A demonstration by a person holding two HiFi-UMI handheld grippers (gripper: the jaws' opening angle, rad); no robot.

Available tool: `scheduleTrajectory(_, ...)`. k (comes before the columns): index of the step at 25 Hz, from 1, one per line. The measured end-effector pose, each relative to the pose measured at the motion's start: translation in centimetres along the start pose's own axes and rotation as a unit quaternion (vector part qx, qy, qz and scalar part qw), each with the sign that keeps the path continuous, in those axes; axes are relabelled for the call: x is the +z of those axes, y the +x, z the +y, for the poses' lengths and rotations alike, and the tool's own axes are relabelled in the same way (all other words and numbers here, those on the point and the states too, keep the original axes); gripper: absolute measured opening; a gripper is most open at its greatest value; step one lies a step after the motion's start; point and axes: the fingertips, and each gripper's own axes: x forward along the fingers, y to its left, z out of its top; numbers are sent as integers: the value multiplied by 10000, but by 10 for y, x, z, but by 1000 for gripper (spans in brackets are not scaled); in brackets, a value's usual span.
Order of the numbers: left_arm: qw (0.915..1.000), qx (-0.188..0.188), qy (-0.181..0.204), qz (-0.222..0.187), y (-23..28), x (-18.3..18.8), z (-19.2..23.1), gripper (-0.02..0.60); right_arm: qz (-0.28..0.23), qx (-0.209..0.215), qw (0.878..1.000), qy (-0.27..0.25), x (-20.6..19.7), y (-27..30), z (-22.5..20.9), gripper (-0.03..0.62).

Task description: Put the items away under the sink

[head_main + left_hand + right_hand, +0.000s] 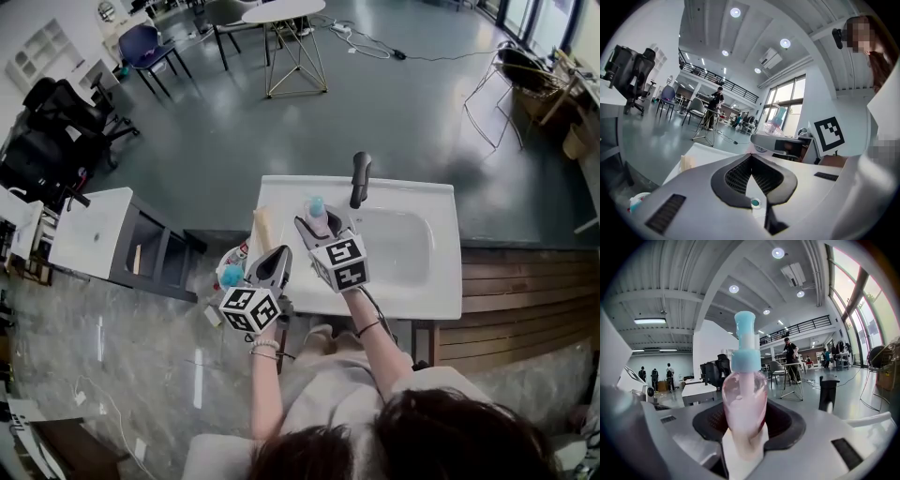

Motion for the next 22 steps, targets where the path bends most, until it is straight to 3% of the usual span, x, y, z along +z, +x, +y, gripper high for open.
scheduleTrajectory(13, 9995, -235, 21, -222, -2, 13, -12, 2, -209, -134, 9996, -131, 20, -23, 1, 204)
scheduleTrajectory(22, 9983, -577, -11, 74, -21, -10, -21, 2, -63, -497, 9987, 9, -2, -47, 16, 204)
